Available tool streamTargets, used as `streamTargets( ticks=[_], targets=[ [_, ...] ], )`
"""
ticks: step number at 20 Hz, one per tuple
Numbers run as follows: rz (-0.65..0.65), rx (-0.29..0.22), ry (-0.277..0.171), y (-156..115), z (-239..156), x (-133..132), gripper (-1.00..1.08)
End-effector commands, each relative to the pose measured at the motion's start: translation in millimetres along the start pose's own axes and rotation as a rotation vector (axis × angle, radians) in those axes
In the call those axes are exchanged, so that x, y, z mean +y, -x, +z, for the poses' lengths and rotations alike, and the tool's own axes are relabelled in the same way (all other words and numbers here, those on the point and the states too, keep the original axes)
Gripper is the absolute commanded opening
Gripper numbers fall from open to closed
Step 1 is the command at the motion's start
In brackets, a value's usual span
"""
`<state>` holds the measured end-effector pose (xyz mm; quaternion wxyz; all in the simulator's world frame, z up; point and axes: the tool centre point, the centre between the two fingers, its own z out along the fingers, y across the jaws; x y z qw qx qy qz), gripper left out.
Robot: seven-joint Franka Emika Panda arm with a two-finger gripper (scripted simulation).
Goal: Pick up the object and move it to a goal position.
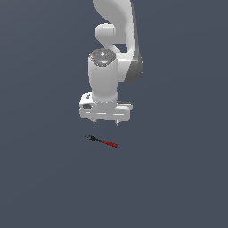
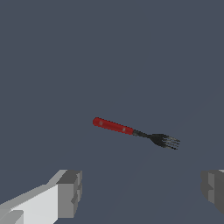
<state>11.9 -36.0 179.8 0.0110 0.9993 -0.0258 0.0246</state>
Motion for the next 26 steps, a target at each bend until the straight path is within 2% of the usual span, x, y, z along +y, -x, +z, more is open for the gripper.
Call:
streamTargets(
  ticks=[1, 9, 16, 26],
  targets=[
    [0.0, 0.0, 0.0, 0.0, 0.0, 0.0, 1.0],
    [-0.021, 0.005, 0.029, 2.1, -9.1, 13.2, 1.0],
    [-0.033, 0.004, 0.03, 2.0, -8.0, 13.7, 1.0],
    [-0.158, -0.005, 0.032, 0.4, 5.3, 16.7, 1.0]
  ],
)
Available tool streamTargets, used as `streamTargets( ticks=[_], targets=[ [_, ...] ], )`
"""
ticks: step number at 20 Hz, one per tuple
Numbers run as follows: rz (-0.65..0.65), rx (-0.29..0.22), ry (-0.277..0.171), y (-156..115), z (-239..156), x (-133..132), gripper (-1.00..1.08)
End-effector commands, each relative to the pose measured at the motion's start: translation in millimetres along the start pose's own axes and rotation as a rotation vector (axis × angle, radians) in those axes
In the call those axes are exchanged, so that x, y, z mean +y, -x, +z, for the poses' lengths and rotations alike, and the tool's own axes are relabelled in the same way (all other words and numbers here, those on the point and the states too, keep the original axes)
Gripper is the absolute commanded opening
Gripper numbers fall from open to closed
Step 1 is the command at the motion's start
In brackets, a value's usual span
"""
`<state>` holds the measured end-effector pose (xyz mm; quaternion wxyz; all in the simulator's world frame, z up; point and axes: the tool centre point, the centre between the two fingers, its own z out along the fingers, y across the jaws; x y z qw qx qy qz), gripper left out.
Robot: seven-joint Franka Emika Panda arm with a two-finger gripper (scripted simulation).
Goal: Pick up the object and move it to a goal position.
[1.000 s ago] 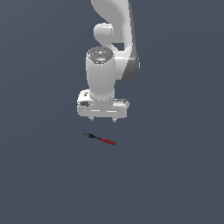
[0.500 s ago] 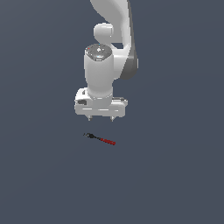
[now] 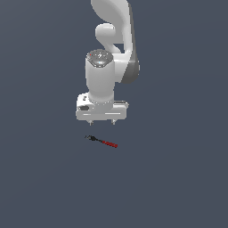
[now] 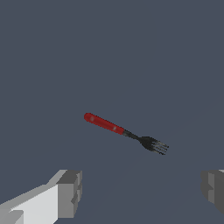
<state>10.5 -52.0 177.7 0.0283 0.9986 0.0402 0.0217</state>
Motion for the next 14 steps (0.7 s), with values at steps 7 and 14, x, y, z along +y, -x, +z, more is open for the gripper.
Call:
streamTargets(
  ticks=[7, 14],
  targets=[
    [-0.191, -0.011, -0.002, -1.5, 20.7, 3.8, 1.0],
    [-0.379, -0.019, -0.009, -2.5, 41.0, 7.1, 1.0]
  ],
)
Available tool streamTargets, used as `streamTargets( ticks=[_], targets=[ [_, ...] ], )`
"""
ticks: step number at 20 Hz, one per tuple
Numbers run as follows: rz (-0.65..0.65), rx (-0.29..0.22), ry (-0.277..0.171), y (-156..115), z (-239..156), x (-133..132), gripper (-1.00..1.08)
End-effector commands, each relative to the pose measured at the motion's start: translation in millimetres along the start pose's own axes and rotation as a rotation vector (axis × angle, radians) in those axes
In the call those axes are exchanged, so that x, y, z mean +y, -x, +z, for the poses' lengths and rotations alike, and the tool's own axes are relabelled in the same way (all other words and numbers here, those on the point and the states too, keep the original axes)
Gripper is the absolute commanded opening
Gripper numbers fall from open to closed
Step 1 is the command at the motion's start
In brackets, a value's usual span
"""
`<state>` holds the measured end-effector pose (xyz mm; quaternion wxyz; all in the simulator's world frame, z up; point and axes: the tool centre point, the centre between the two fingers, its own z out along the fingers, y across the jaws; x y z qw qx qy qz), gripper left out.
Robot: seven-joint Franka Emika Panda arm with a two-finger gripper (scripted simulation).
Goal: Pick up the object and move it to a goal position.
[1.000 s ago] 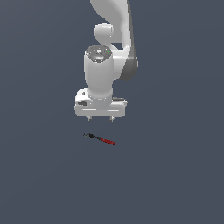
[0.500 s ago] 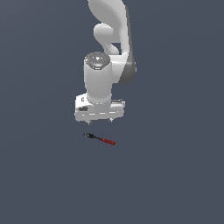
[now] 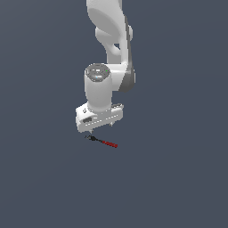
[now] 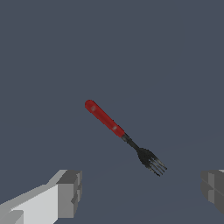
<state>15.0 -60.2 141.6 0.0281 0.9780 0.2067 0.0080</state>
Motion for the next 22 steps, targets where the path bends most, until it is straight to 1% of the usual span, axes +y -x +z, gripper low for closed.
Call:
streamTargets(
  ticks=[1, 12, 22],
  targets=[
    [-0.069, -0.002, -0.003, 0.0, 7.3, 1.2, 1.0],
    [-0.362, -0.004, -0.021, 0.4, 38.7, 5.4, 1.0],
    [-0.622, 0.005, -0.042, 1.2, 66.1, 7.9, 1.0]
  ],
)
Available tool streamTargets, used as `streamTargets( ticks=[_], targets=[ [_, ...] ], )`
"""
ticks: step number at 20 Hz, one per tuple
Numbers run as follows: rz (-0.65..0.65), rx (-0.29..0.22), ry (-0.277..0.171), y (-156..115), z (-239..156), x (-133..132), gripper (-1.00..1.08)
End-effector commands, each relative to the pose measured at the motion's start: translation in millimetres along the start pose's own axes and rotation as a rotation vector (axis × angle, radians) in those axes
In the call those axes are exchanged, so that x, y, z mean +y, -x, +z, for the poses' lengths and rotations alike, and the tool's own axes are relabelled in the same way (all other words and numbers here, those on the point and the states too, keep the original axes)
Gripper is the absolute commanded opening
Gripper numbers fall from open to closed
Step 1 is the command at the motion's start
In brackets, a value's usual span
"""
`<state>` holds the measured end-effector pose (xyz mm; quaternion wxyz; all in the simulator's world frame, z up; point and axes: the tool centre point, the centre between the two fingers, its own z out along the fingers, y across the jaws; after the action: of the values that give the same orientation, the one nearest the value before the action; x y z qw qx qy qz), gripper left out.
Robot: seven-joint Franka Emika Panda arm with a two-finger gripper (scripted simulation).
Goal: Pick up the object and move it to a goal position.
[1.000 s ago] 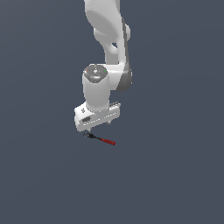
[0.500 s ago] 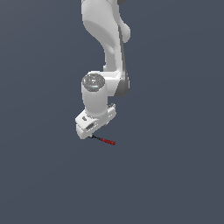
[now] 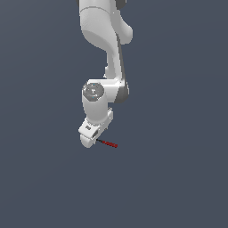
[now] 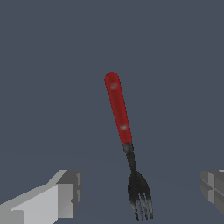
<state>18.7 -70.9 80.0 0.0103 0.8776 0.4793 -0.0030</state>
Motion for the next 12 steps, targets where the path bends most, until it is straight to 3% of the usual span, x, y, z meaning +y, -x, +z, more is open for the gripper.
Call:
streamTargets(
  ticks=[1, 12],
  targets=[
    [-0.061, 0.004, -0.004, 0.4, 6.2, 0.5, 1.0],
    [-0.217, 0.015, -0.012, 1.6, 22.1, 1.5, 1.0]
  ],
)
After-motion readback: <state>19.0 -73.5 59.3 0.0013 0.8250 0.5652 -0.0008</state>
